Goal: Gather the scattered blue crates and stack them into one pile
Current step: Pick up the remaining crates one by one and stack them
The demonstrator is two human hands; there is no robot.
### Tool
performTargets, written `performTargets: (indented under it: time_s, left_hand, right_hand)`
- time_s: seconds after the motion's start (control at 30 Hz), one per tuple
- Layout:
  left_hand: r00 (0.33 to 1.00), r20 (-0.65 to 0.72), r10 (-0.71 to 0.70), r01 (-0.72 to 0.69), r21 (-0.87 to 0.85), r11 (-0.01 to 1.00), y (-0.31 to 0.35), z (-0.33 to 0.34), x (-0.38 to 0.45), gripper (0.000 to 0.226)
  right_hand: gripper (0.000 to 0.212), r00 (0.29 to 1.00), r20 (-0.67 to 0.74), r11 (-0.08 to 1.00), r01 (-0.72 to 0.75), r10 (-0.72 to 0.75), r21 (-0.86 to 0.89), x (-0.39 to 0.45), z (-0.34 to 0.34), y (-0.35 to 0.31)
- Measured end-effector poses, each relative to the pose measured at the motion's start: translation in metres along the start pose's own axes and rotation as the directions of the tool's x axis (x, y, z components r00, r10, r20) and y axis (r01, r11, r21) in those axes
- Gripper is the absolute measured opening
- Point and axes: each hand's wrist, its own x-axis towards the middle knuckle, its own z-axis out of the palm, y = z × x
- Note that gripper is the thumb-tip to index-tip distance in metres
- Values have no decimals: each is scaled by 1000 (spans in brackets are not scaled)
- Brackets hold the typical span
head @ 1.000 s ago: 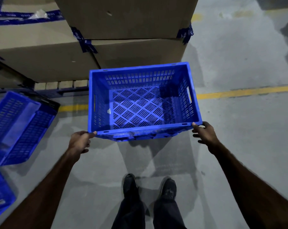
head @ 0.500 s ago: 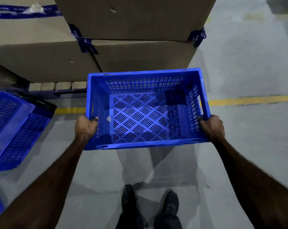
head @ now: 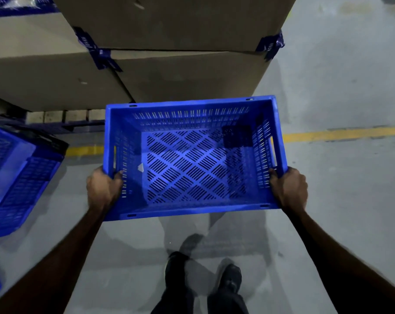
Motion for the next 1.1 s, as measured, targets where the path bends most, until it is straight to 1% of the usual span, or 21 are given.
performTargets:
  time_s: [0.17, 0.23, 0.27, 0.3, 0.33, 0.37, 0.4, 0.43, 0.47, 0.5, 0.53, 0.6, 0.63, 0.67, 0.7, 0.77, 0.83, 0.87, 0.93, 1.0, 1.1]
  left_hand:
    - [999, 0, -36, 36, -10, 999, 8, -6, -9, 42]
    - [999, 31, -34, 35, -20, 999, 12, -13, -15, 47]
    - [999, 36, -1, 3, -40, 999, 14, -17, -19, 53]
    - [999, 3, 45, -45, -58, 997, 16, -20, -23, 58]
    - [992, -71, 106, -109, -45, 993, 18, -24, -25, 62]
    - [969, -154, 192, -195, 1, 981, 22, -27, -26, 62]
    - [930, -209, 301, -293, 71, 954, 30, -30, -25, 60]
    - [881, -218, 420, -398, 140, 907, 42, -32, -23, 57]
    - [832, -182, 525, -492, 198, 848, 56, -31, -18, 55]
    - [784, -126, 608, -569, 247, 785, 74, -27, -9, 53]
    - [739, -61, 670, -630, 289, 721, 95, -22, 1, 53]
    - [654, 72, 753, -719, 366, 590, 136, -10, 21, 55]
    - [610, 149, 778, -759, 391, 520, 156, -1, 31, 56]
    - [575, 228, 786, -791, 402, 462, 173, 10, 40, 58]
    - [549, 295, 782, -814, 402, 420, 189, 20, 46, 59]
    - [546, 369, 752, -823, 408, 396, 213, 39, 59, 53]
    - [584, 361, 727, -796, 431, 425, 230, 49, 70, 50]
    - [588, 365, 721, -791, 447, 419, 235, 51, 76, 52]
    - [555, 384, 738, -810, 453, 373, 236, 54, 84, 57]
    - [534, 357, 767, -814, 464, 351, 233, 57, 85, 60]
    - [553, 313, 772, -787, 502, 360, 229, 63, 80, 63]
  right_hand:
    - [48, 1000, 9, 1000, 11, -11, 1, -9, -7, -4]
    - [59, 1000, 11, 999, 10, -10, 41, -17, -11, -5]
    - [68, 999, -26, 998, 31, -30, 47, -24, -14, -3]
    - [74, 992, -91, 996, 90, -91, -10, -30, -14, 0]
    - [76, 968, -150, 974, 182, -202, -137, -39, -14, 4]
    - [73, 925, -167, 916, 287, -341, -281, -50, -11, 8]
    - [67, 865, -138, 835, 406, -482, -371, -63, -7, 7]
    - [62, 792, -81, 750, 532, -605, -392, -76, -1, 4]
    - [60, 718, -2, 671, 649, -696, -359, -88, 5, -3]
    - [62, 654, 110, 602, 740, -749, -301, -97, 11, -13]
    - [68, 602, 276, 557, 798, -750, -228, -104, 17, -27]
    - [85, 491, 609, 531, 837, -622, -132, -113, 26, -56]
    - [91, 442, 715, 501, 853, -542, -148, -114, 32, -69]
    - [94, 408, 773, 452, 874, -485, -178, -113, 40, -80]
    - [95, 387, 806, 402, 892, -448, -205, -113, 45, -90]
    - [87, 362, 833, 357, 909, -419, -216, -109, 58, -103]
    - [75, 352, 825, 366, 911, -443, -192, -104, 67, -106]
    - [69, 344, 813, 378, 911, -470, -167, -102, 69, -105]
    - [61, 340, 791, 393, 909, -509, -137, -100, 70, -102]
    - [58, 344, 776, 390, 910, -529, -139, -102, 67, -103]
    - [53, 351, 760, 390, 910, -547, -140, -104, 66, -103]
